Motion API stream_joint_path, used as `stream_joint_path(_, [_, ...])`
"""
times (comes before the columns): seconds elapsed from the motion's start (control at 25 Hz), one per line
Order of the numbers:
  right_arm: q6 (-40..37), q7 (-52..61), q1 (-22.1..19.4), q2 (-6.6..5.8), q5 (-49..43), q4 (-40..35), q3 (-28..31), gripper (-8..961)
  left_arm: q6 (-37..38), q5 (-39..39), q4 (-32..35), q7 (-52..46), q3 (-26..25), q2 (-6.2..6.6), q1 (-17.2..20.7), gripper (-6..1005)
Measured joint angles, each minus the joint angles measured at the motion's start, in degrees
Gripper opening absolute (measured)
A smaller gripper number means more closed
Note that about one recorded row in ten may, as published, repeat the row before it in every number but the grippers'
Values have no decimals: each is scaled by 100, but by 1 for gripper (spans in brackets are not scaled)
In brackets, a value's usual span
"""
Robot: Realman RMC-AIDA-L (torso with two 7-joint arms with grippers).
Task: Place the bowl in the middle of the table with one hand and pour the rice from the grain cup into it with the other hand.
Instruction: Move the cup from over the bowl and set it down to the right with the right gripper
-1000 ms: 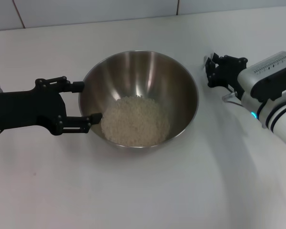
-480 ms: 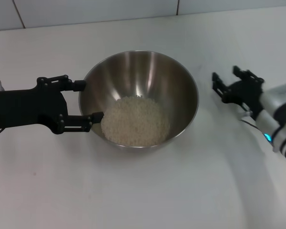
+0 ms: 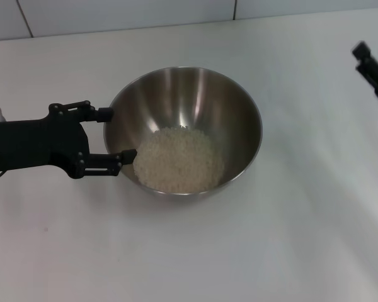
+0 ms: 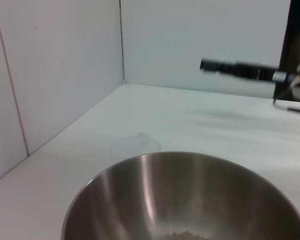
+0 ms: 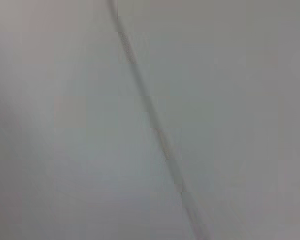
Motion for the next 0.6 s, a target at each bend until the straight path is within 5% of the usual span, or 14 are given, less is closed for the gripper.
stream_joint_path(0.2, [-657, 1343, 851, -873, -2078, 108, 20, 828, -8, -1, -28, 0, -1, 5, -12, 864])
stream_joint_path(0.28, [-736, 1561, 1195, -1091, -2862, 91, 35, 828, -8, 0, -54, 0, 1, 6, -26, 864])
stream_joint_path(0.44, [-793, 1875, 1846, -1339, -4194, 78, 53, 828, -6, 0, -79, -1, 49, 7, -55, 864])
stream_joint_path(0.6, [-680, 2202, 2317, -1444, -5031, 78, 55, 828, 9, 0, -79, -34, 63, 12, -72, 864])
